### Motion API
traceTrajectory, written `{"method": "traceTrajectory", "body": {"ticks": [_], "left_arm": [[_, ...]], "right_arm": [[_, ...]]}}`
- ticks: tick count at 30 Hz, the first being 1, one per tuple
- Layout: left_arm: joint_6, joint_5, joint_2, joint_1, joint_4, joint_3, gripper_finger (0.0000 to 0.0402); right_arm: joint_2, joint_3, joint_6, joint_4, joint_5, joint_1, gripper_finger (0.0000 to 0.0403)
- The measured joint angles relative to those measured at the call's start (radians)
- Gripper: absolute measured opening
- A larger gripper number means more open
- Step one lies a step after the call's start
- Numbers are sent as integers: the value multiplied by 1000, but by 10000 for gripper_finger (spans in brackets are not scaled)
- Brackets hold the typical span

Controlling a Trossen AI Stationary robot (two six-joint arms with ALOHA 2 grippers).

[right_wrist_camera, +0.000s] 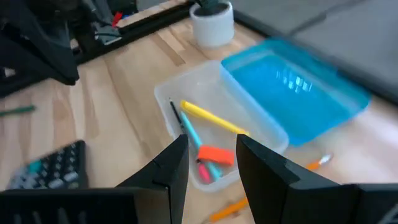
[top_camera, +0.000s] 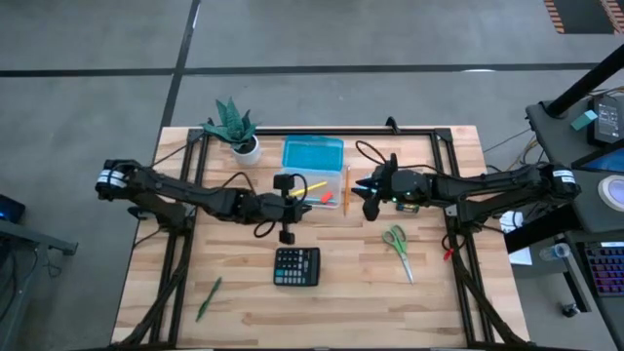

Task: Pack school essentials
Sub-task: Put the orange pencil into the supply box

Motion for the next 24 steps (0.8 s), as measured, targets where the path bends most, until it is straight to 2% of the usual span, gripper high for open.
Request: {"method": "traceTrajectory", "body": {"ticks": [6,10,17,24], "left_arm": [[107,-101,-73,11,15,-70,0],[127,-201,-117,18,19,-104,0],[135,-236,-193,17,19,-183,0],[129,-262,-278,17,24,-251,0]], "right_arm": [[110,52,250,-130,12,-2,123],[220,111,319,-195,19,-29,122],[378,225,317,-292,11,-161,118],[503,327,286,-349,-15,-274,92]]}}
